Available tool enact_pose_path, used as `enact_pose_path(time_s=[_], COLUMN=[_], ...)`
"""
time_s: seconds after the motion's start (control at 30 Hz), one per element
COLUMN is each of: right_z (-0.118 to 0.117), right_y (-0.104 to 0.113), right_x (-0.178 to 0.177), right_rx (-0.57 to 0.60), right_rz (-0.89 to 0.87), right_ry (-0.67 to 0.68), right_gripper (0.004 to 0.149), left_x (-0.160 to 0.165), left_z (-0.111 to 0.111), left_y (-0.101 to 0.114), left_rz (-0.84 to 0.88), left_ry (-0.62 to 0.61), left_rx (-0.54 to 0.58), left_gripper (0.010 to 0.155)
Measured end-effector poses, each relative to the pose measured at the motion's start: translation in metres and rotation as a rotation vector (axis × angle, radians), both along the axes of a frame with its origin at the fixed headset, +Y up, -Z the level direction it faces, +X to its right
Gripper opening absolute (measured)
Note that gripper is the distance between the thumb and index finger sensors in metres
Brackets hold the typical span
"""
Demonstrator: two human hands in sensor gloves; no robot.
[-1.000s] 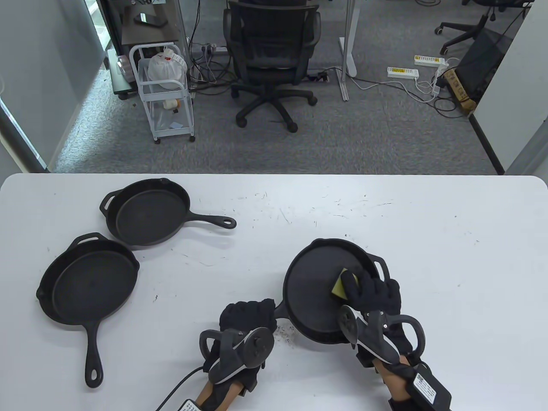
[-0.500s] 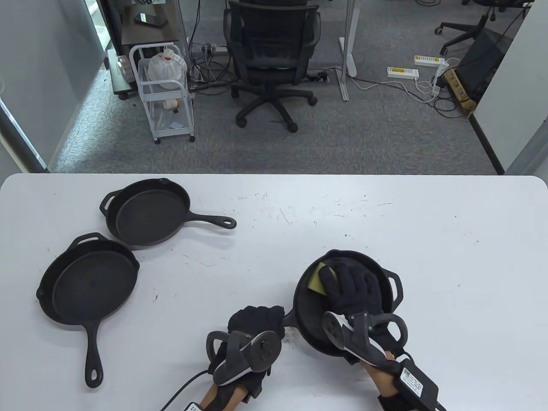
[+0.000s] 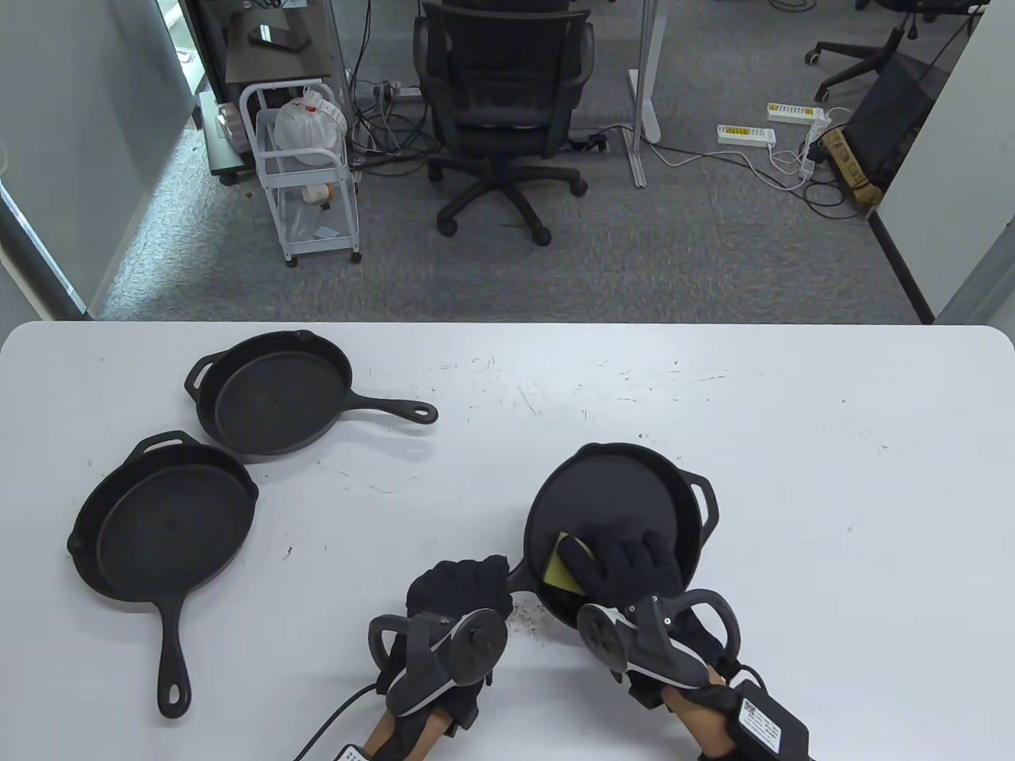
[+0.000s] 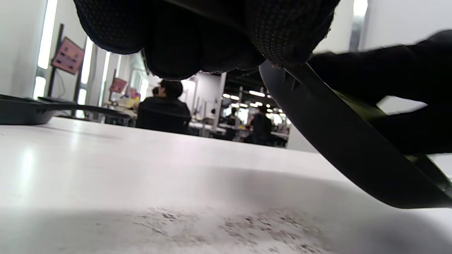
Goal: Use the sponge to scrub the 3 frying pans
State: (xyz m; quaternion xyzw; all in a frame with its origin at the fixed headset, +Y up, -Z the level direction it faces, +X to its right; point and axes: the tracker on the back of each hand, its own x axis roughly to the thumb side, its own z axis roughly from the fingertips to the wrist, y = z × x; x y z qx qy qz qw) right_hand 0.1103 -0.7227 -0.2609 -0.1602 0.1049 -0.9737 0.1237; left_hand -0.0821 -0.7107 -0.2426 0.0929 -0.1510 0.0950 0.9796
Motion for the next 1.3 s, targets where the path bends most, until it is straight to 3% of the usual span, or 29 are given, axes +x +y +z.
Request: enact_pose_path(time_s=[0.1,0.33,0.47,0.53,0.7,0.8,0.87,1.07,1.3], right_z=[-0.004,-0.019,-0.018,-0.013,-0.003,-0.003,-0.009,-0.027,-0.023], right_y=[0.006,0.012,-0.001,-0.006,-0.01,-0.004,0.0,0.0,-0.007], right_x=[0.007,0.062,0.048,0.031,0.002,0.002,0.014,0.056,0.046], right_rx=[0.11,0.051,-0.145,-0.186,-0.104,0.023,0.083,0.051,-0.031], right_rz=[0.003,-0.117,-0.045,-0.005,-0.024,-0.038,-0.084,-0.17,-0.053], right_ry=[-0.09,-0.325,-0.206,-0.116,0.06,0.026,-0.065,-0.258,-0.173], right_gripper=[0.073,0.074,0.073,0.073,0.074,0.073,0.072,0.073,0.071], left_x=[0.006,-0.001,-0.01,-0.014,-0.012,-0.001,0.006,0.002,-0.016], left_z=[0.006,0.012,0.007,0.003,-0.001,0.0,0.004,0.007,0.004], left_y=[0.003,0.013,0.012,0.01,0.002,0.0,0.001,0.008,0.011], left_rz=[-0.019,-0.017,-0.043,-0.028,0.001,0.016,-0.023,-0.037,-0.018], left_ry=[-0.042,0.009,0.098,0.122,0.089,0.009,-0.031,0.002,0.104], left_rx=[0.009,0.11,0.145,0.129,0.059,-0.003,-0.003,0.069,0.129], left_gripper=[0.058,0.058,0.057,0.058,0.057,0.058,0.058,0.057,0.056])
